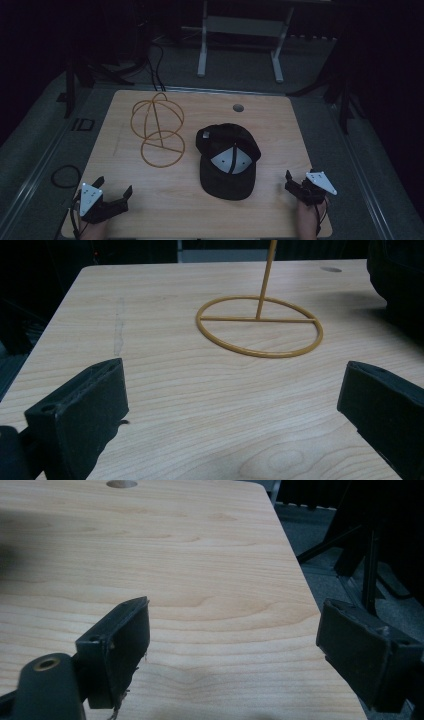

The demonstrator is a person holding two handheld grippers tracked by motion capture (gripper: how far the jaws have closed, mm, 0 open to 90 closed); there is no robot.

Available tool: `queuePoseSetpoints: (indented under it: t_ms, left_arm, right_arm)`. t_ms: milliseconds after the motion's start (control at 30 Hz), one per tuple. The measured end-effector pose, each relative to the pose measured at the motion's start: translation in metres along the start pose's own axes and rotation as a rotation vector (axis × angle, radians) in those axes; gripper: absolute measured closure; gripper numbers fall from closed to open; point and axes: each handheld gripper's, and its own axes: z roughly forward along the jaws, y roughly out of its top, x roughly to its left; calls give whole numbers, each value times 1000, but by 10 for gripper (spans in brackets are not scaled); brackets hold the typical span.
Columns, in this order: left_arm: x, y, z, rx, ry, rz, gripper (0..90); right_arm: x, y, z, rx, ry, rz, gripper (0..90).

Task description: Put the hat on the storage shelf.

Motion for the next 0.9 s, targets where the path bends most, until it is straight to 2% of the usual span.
queuePoseSetpoints:
  t_ms: [167,300,333,400,467,567,667,767,900]
  left_arm:
    - [-2,0,0,-1,-6,5,2]
    - [-4,1,-1,-11,-9,10,2]
    - [-5,1,-2,-24,-21,4,2]
    - [-6,2,-2,-33,-20,1,2]
    - [-6,2,-2,-35,-22,-3,2]
    - [-7,2,-2,-33,-35,-9,2]
    - [-7,2,-2,-26,-67,-17,3]
    - [-10,2,-2,-23,-84,3,3]
    - [-15,2,-2,-29,-98,23,3]
  right_arm:
    - [2,0,0,-3,10,-21,136]
    - [6,2,-3,12,36,-45,136]
    - [6,3,-4,9,43,-39,135]
    - [6,7,-8,9,74,1,135]
    - [6,13,-12,12,90,23,135]
    - [9,22,-18,9,76,-9,135]
    - [11,30,-24,-7,74,-9,135]
    - [16,42,-32,-29,77,-38,132]
    - [21,60,-41,-35,134,-39,129]
